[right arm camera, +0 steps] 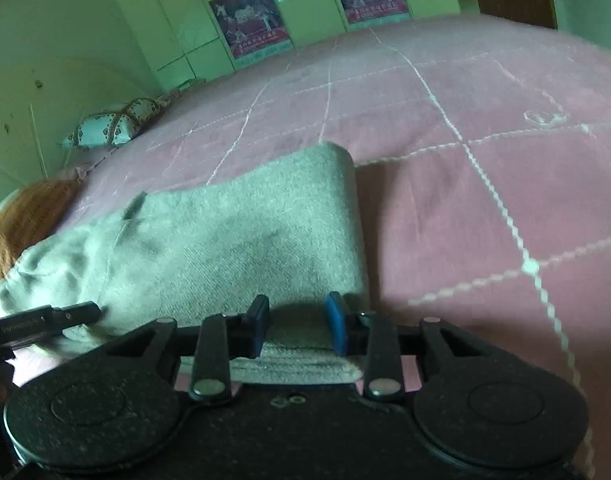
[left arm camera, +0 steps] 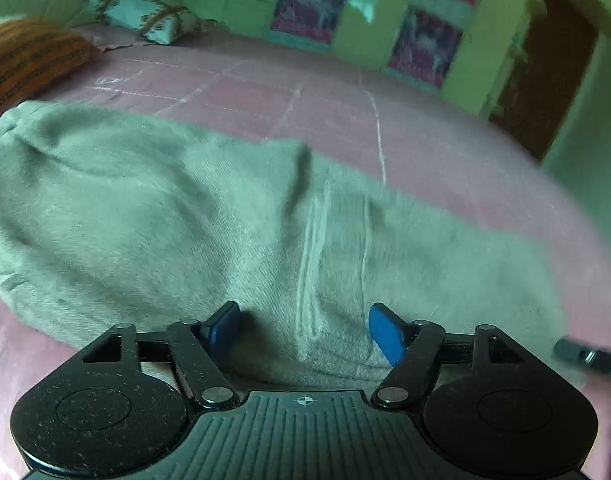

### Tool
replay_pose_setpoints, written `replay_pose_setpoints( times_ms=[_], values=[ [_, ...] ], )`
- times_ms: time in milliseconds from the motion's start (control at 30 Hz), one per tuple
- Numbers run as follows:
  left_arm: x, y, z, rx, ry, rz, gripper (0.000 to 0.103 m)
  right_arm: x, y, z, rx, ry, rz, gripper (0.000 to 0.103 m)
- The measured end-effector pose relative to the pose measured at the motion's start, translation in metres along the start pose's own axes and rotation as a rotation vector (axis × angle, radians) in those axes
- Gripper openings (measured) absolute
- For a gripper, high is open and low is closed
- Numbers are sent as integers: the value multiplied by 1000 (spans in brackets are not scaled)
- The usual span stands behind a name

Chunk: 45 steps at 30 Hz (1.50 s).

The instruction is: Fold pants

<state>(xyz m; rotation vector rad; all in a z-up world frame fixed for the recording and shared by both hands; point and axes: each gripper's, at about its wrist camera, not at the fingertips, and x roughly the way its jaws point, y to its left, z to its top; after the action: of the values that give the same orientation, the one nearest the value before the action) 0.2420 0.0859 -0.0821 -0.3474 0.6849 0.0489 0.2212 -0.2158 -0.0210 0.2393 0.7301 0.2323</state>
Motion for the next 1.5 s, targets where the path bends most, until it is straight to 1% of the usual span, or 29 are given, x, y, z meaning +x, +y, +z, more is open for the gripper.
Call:
replay_pose_setpoints(
  times_ms=[67,100,167,233,300,367,433,500,600,700,767,800,833,867,900,933,967,1000,1033,1067,1100,1167,1200,1267,1367,1433,1500],
  values=[
    [-13,21,8,-44,-47,17,71,-13,0,3,8,-52,28,28],
    [-20,32,11,-60,-68,19,71,-17,1,3,2,-70,31,30],
    [-37,60,19,-89,-108,55,71,-20,3,3,7,-84,39,30],
    [-51,90,24,-110,-129,94,71,-19,4,2,23,-91,51,30],
    [-56,123,25,-175,-123,122,71,-16,7,1,37,-95,62,30],
    [-51,151,20,-232,-95,133,71,-13,16,2,30,-95,72,30],
    [-39,174,18,-289,-86,147,71,-7,26,0,23,-85,85,30],
    [-25,201,22,-346,-87,157,71,-4,38,-3,14,-69,94,31],
    [-4,235,33,-393,-99,133,71,1,52,-5,-4,-49,92,31],
    [16,265,49,-435,-134,68,71,5,66,-5,-28,-33,88,32],
    [28,287,54,-503,-165,-4,71,7,75,-4,-40,-23,90,32],
    [29,295,53,-549,-187,-31,51,9,81,-4,-53,-17,90,33],
    [25,305,51,-613,-216,-57,37,11,89,-3,-70,-11,96,33],
    [19,307,50,-622,-249,-88,37,13,96,-2,-86,-7,104,33],
    [14,303,50,-580,-274,-85,37,14,104,0,-103,-9,112,33],
    [11,298,48,-543,-281,-75,37,15,114,2,-122,-13,129,34],
    [10,298,47,-540,-275,-72,36,17,122,3,-138,-12,146,34],
    [10,302,44,-559,-269,-78,37,20,132,3,-159,-9,160,34],
    [13,306,41,-571,-253,-78,37,25,142,3,-185,2,172,34],
    [19,309,38,-558,-227,-68,37,30,152,1,-211,15,183,34],
    [23,314,37,-544,-224,-76,38,39,163,-3,-257,42,178,35],
    [28,318,36,-538,-228,-89,40,66,178,-19,-362,151,75,35],
    [28,316,37,-536,-225,-88,41,69,178,-24,-372,120,65,36],
    [27,315,42,-534,-222,-81,41,70,176,-21,-330,124,62,36],
    [12,303,47,-498,-251,-87,39,63,174,-13,-310,127,77,36],
    [3,293,53,-466,-271,-82,38,49,165,-10,-263,74,87,40],
    [-4,280,59,-439,-298,-98,38,38,153,-7,-213,46,85,39]
  ],
)
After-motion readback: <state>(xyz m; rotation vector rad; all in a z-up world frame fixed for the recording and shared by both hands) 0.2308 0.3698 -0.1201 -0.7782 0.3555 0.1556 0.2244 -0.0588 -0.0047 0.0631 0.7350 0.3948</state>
